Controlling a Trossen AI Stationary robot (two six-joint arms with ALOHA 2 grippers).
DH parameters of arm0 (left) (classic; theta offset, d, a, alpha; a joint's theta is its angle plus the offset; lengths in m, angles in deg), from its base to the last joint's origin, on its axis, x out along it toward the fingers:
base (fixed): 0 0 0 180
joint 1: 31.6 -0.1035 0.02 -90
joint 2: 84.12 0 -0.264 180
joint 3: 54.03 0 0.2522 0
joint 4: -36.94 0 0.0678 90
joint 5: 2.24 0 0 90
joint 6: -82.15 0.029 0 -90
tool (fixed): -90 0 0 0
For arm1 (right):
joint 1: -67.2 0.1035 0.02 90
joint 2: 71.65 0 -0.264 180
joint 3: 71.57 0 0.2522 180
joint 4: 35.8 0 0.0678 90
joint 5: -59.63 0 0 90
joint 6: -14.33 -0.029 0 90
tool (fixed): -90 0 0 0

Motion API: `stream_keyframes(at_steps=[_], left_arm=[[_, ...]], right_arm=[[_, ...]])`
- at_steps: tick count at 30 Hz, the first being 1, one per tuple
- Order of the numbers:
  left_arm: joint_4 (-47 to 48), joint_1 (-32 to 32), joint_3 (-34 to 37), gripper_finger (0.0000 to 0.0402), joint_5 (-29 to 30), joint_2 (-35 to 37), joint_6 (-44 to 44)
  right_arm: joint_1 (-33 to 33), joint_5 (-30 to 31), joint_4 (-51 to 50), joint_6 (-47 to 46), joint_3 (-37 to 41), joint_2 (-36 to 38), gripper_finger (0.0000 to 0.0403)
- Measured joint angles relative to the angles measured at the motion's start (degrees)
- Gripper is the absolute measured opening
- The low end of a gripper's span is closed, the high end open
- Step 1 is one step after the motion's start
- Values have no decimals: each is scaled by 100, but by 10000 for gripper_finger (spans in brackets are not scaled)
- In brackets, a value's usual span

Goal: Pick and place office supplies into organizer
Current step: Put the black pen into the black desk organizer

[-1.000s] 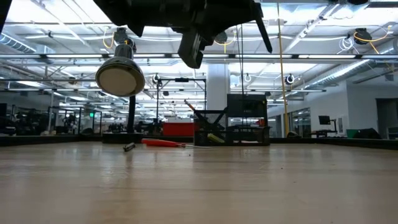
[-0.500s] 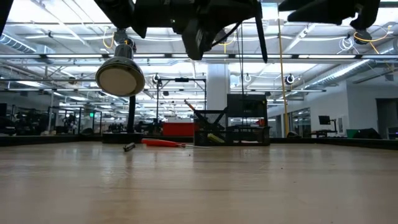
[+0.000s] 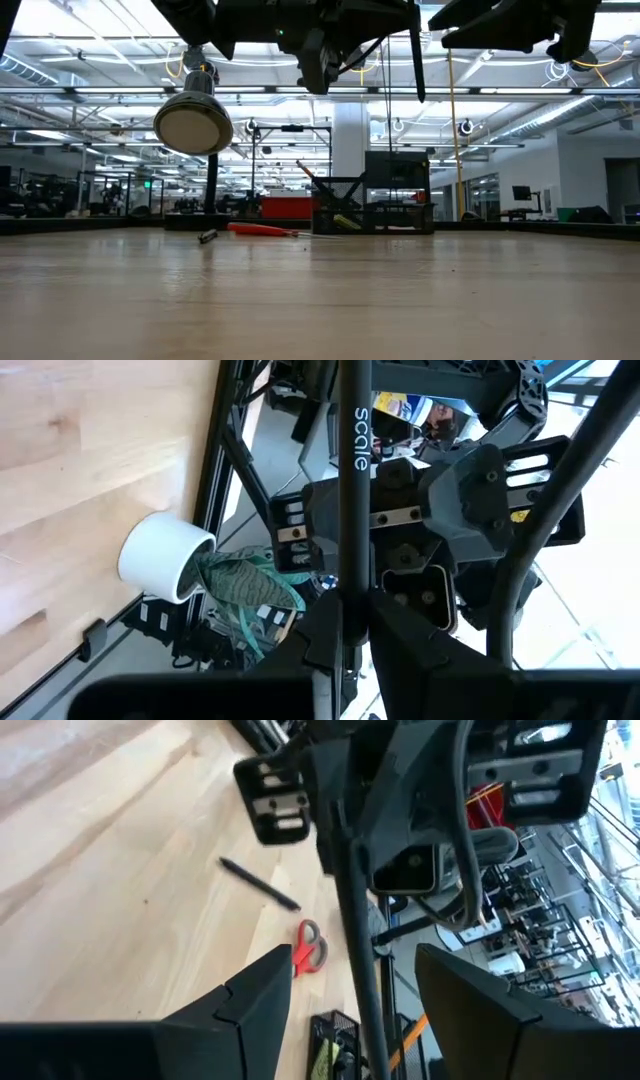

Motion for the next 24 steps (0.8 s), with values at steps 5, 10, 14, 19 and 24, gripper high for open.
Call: stream_keyframes(at_steps=[5, 10, 14, 19, 24], left_arm=[[-86, 52, 0, 42, 1, 0, -20], [-92, 86, 0, 42, 18, 0, -16], [-129, 101, 0, 42, 94, 0, -12], [-132, 101, 0, 42, 101, 0, 4], [-232, 101, 0, 42, 99, 0, -26]], right_arm=[[-127, -24, 231, 3, 0, -157, 197], [-272, -311, 601, 137, 0, -324, 191], [-369, -311, 706, 222, 0, -437, 185], [-408, -315, 736, 281, 0, -474, 173], [-422, -446, 762, 276, 0, -472, 155]])
